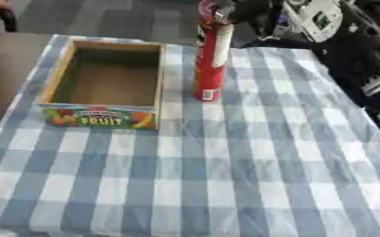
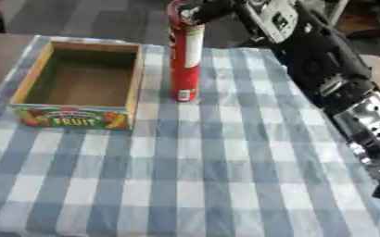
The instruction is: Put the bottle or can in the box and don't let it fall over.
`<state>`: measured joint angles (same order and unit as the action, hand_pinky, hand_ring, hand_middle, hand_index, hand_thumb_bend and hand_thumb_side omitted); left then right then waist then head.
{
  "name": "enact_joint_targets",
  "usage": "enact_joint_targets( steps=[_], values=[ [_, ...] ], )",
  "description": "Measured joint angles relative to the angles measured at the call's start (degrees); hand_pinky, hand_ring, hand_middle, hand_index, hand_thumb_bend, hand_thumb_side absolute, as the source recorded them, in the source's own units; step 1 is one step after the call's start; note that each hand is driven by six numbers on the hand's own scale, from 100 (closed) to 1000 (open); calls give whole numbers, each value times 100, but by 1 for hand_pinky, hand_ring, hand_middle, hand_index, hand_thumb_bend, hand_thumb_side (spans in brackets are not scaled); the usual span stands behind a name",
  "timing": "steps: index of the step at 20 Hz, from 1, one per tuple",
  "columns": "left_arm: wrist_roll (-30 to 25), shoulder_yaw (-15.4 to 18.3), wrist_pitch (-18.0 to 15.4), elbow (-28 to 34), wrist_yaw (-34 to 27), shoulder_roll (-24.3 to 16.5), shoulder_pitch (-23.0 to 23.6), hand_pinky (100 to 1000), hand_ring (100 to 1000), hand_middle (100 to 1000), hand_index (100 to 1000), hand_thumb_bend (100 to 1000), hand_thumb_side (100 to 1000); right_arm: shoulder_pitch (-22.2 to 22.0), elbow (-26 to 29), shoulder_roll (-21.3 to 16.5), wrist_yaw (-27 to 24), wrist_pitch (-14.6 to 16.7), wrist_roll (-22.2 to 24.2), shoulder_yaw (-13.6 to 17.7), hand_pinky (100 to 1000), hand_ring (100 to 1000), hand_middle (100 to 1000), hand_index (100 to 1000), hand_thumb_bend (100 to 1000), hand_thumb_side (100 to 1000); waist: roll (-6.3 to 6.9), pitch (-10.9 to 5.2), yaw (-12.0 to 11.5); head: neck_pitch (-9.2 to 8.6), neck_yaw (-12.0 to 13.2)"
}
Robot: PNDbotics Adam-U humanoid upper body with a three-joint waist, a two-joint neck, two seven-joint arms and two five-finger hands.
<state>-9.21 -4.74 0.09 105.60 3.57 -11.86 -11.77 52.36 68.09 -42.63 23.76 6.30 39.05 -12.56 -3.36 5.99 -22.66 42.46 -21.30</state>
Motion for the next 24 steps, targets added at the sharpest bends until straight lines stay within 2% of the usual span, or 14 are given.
enact_joint_targets(
  steps=[4,6,9,11,12,17,21,23,24],
  values=[
    [0,0,0,0,0,20,0,665,493,484,653,418,608,-14,88,0,-87,-22,92,-5,821,891,938,1000,172,719,0,0,4,0,0],
    [1,0,0,0,0,21,0,665,493,484,653,418,608,-36,107,0,-105,-42,114,-19,815,887,935,1000,151,764,0,0,7,0,0],
    [1,1,1,0,0,21,0,665,493,483,653,417,608,-51,107,0,-119,-94,106,-19,809,885,932,1000,141,781,0,1,7,0,0],
    [2,1,1,0,0,21,0,665,493,483,653,417,608,-53,107,0,-135,-132,72,-19,805,883,932,1000,134,787,0,1,7,-1,0],
    [3,1,1,0,0,21,0,665,493,483,653,417,608,-55,107,0,-142,-151,53,-19,801,880,929,1000,104,818,-1,1,7,-2,-1],
    [5,2,0,1,0,21,0,665,492,483,653,418,607,-58,100,0,-263,-341,-191,-11,775,863,912,1000,100,857,-2,1,6,-11,-2],
    [7,2,0,1,-1,22,0,664,492,482,653,419,608,-101,103,-1,-448,-442,-277,-23,782,871,925,1000,113,802,-12,2,6,-29,-3],
    [8,2,0,1,-1,22,0,665,492,482,653,418,608,-108,129,-2,-451,-401,-192,-41,792,882,938,1000,163,714,-17,3,6,-30,-4],
    [8,2,0,1,-1,22,0,664,492,482,653,419,608,-110,153,-2,-429,-352,-123,-58,802,891,946,1000,168,632,-17,3,4,-31,-4]
  ],
)
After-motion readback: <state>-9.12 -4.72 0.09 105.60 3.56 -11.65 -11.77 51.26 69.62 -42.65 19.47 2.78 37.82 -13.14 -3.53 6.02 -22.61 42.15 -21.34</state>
